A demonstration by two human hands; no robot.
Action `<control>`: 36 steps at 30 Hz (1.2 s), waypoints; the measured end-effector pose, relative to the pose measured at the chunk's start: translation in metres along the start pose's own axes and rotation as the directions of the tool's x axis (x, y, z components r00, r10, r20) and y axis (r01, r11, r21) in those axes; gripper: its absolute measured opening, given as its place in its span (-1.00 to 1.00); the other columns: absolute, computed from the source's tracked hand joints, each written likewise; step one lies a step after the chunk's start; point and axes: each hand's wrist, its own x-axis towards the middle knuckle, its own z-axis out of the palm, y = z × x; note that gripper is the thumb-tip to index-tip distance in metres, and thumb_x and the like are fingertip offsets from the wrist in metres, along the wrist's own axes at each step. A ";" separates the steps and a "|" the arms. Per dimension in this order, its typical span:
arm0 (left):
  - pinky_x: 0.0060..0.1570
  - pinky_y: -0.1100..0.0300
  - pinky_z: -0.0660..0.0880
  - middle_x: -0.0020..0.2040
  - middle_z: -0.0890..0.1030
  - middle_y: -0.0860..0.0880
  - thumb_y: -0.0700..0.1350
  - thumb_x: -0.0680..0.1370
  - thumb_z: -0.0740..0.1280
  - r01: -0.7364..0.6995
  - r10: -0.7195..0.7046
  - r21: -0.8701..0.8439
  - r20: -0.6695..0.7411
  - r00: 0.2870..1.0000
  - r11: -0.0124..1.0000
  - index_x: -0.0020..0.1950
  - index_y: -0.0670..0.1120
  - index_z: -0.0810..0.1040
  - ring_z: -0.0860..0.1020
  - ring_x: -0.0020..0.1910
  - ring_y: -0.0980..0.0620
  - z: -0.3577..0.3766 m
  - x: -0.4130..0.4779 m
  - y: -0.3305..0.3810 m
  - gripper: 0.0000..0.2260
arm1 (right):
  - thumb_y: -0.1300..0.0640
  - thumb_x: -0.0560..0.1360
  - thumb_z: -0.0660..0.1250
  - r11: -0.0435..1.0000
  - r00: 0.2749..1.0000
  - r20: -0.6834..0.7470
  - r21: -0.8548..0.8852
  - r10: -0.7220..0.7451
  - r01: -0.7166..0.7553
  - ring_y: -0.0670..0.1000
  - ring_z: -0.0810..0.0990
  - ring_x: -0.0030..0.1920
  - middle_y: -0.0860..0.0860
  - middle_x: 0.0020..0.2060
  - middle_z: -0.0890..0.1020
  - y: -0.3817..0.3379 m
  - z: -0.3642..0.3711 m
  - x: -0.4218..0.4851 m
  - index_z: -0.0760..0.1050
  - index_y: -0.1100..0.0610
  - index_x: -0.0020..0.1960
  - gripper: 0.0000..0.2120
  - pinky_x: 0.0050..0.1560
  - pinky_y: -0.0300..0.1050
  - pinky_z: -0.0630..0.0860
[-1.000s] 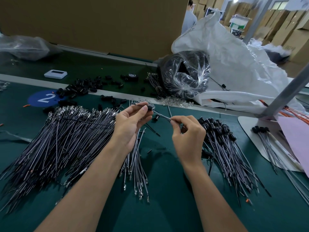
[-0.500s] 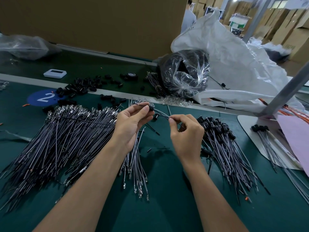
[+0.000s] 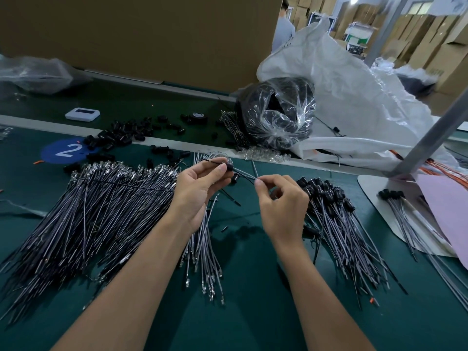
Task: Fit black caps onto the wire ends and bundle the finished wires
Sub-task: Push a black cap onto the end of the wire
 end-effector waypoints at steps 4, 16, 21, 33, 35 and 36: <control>-0.09 0.26 0.61 -0.18 0.70 -0.06 -0.32 0.50 0.35 0.000 0.000 0.007 -0.003 1.000 1.000 -0.03 -0.21 0.62 0.68 -0.15 0.03 0.001 -0.001 -0.001 -0.90 | 0.19 0.52 0.38 1.000 0.999 0.043 -0.023 -0.001 0.002 -0.19 0.44 -0.31 -0.07 -0.29 0.56 0.002 0.002 0.000 0.63 0.15 -0.16 -0.90 -0.24 -0.43 0.31; -0.16 0.28 0.60 -0.20 0.70 -0.12 -0.33 0.47 0.39 0.031 -0.044 0.158 0.078 0.996 0.987 -0.06 -0.20 0.64 0.68 -0.19 0.02 0.005 -0.005 -0.003 -0.90 | 0.20 0.48 0.43 0.997 0.996 0.046 0.002 -0.073 0.073 -0.14 0.44 -0.34 -0.08 -0.34 0.57 0.000 0.002 -0.002 0.63 0.13 -0.20 -0.92 -0.25 -0.40 0.32; -0.16 0.28 0.60 -0.17 0.71 -0.13 -0.23 0.34 0.44 0.040 -0.053 0.120 0.106 0.993 0.992 -0.06 -0.19 0.65 0.69 -0.16 -0.01 0.005 -0.006 -0.004 -0.81 | 0.19 0.51 0.40 0.996 0.992 0.089 -0.012 -0.084 0.085 -0.07 0.48 -0.31 -0.05 -0.32 0.59 0.001 0.003 -0.003 0.63 0.16 -0.20 -0.88 -0.25 -0.22 0.37; -0.08 0.23 0.62 -0.14 0.71 -0.14 -0.31 0.42 0.43 0.032 -0.061 0.208 0.137 0.989 0.978 -0.06 -0.18 0.67 0.68 -0.16 0.00 0.006 -0.006 -0.007 -0.87 | 0.24 0.36 0.55 0.993 0.994 0.072 0.090 -0.088 0.081 -0.11 0.60 -0.29 -0.01 -0.32 0.68 0.002 0.004 0.000 0.67 0.18 -0.15 -0.90 -0.23 -0.44 0.45; -0.12 0.24 0.61 -0.15 0.71 -0.14 -0.30 0.41 0.43 0.044 -0.070 0.186 0.134 0.989 0.982 -0.06 -0.20 0.67 0.68 -0.19 -0.01 0.005 -0.005 -0.007 -0.87 | 0.22 0.35 0.56 0.992 0.995 0.079 0.110 -0.063 0.054 -0.15 0.61 -0.24 -0.07 -0.34 0.66 0.001 0.004 0.000 0.64 0.17 -0.04 -0.79 -0.20 -0.48 0.44; -0.12 0.24 0.61 -0.16 0.71 -0.13 -0.31 0.41 0.43 0.046 -0.073 0.193 0.132 0.989 0.980 -0.06 -0.20 0.66 0.68 -0.20 0.00 0.005 -0.005 -0.007 -0.88 | 0.21 0.35 0.56 0.993 0.995 0.080 0.112 -0.055 0.045 -0.18 0.62 -0.24 -0.13 -0.36 0.64 0.000 0.003 0.000 0.61 0.16 0.02 -0.73 -0.20 -0.49 0.43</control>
